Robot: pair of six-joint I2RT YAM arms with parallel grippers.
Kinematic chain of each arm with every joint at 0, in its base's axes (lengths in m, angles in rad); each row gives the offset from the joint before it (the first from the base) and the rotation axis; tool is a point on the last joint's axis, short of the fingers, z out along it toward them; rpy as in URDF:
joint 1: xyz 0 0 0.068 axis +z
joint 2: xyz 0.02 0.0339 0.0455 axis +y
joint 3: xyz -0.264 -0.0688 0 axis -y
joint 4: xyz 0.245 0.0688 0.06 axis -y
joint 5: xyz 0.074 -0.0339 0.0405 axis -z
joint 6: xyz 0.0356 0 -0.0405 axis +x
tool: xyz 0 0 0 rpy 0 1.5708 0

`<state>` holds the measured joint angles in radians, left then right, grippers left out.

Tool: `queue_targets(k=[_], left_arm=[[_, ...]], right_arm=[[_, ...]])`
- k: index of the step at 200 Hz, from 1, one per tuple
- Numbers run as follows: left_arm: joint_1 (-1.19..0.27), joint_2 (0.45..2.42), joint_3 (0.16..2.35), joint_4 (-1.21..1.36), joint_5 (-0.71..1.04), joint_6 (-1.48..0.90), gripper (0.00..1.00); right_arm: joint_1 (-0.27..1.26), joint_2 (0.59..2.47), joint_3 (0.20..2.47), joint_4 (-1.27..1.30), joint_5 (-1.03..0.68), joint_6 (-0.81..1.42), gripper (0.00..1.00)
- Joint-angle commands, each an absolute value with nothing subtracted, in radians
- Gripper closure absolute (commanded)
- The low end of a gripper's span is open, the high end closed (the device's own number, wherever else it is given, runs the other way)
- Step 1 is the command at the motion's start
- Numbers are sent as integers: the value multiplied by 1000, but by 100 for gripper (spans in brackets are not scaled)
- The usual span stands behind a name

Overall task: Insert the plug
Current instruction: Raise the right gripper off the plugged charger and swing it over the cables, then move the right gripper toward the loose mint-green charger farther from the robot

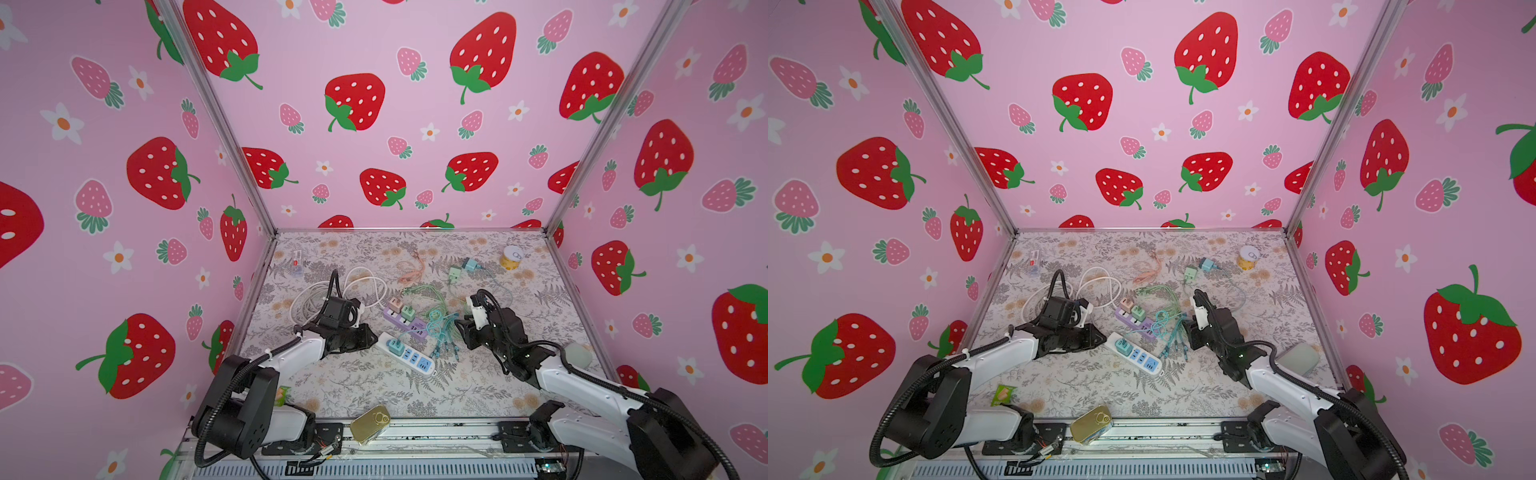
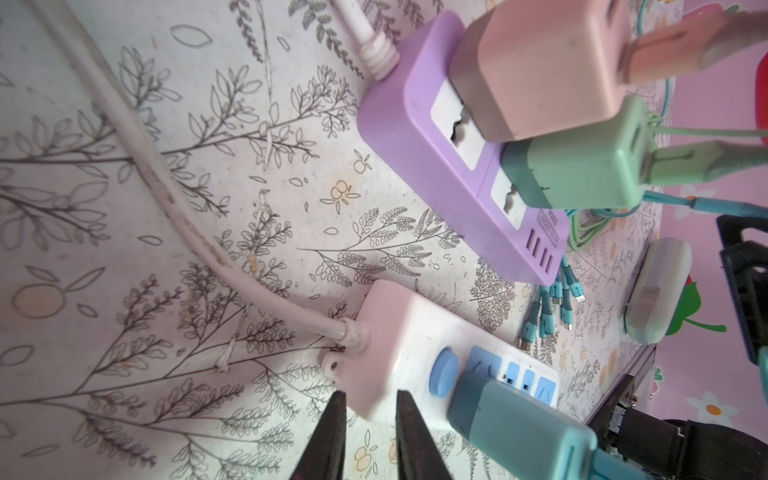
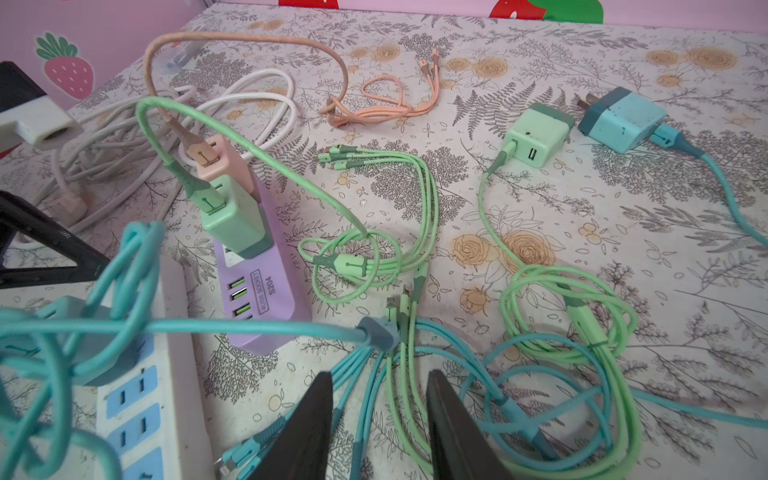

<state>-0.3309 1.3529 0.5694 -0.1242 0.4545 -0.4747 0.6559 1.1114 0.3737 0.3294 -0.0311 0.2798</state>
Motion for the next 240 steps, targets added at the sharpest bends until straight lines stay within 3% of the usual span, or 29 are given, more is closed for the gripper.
queue_targets(k=[1,61,99,140,181,240], left_arm=[[-323,1332,606,-130,469,-477,75],[-316,1318,615,-136,472,-480,75],[-312,1307,615,-142,472,-480,75],[-307,1308,616,-134,472,-482,75],[-303,1312,624,-131,476,-483,75],[-301,1291,611,-128,468,-486,75]], right_arm=[[647,1146,356,486,-53,307,60],[643,1262,364,606,-61,286,61],[643,1261,389,581,-48,250,80],[647,1190,453,454,-61,170,91],[679,1158,570,260,-56,48,91],[779,1194,742,85,159,-109,91]])
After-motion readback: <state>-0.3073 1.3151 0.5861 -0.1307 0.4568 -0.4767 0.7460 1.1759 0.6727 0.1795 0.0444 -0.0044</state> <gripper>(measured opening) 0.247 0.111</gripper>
